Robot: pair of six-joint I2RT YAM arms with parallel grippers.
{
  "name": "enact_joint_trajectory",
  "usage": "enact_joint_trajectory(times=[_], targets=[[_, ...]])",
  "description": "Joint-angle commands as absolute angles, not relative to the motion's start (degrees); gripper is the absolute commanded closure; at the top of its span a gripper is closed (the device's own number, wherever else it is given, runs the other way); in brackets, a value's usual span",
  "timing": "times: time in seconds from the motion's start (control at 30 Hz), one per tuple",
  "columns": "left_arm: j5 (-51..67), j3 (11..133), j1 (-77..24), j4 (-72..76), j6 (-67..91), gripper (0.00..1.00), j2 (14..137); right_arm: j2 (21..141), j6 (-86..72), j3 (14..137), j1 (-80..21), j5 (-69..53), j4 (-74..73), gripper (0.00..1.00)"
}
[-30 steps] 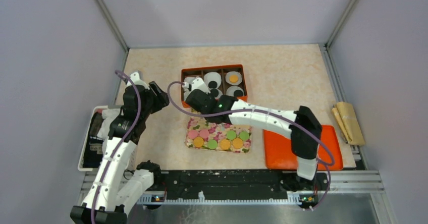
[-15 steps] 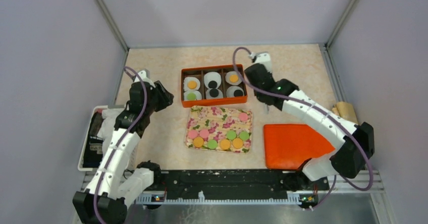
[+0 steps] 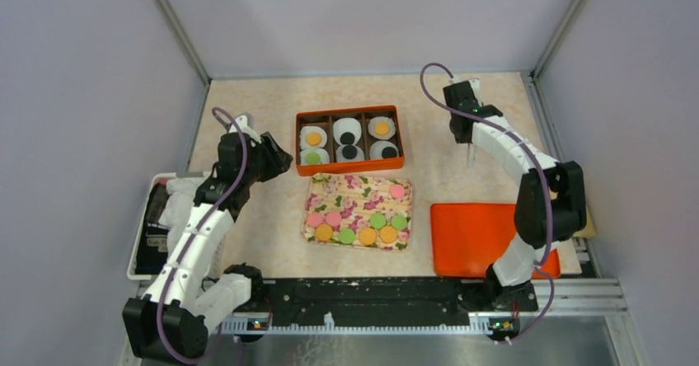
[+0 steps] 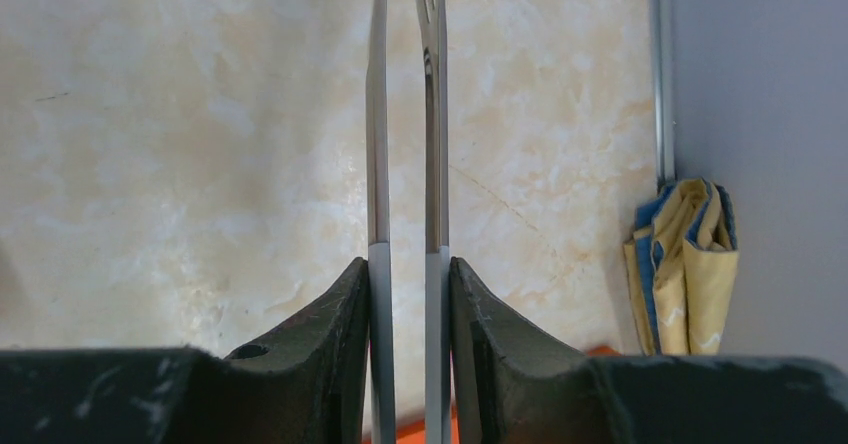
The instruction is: Pack the cookies
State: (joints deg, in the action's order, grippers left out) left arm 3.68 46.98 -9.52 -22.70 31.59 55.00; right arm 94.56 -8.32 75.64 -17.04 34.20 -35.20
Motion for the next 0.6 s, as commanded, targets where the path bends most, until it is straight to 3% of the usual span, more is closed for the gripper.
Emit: enact_joint_trajectory(times=[0.0, 0.33, 0.57], targets=[[4.89, 45.99, -9.32, -18.51, 32.31, 0.44, 55.85, 99.42, 0.39, 79.18, -14.58, 27.94, -26.99, 0.71], [5.02, 45.13, -9.31, -17.56, 32.87, 0.43, 56.77, 114.48, 1.24, 86.54, -6.45, 14.71, -25.30, 0.70], [5.28, 44.98, -9.31, -17.03, 33.63, 0.43, 58.29, 121.32, 0.43, 90.23, -5.71, 17.97, -27.46, 0.69]])
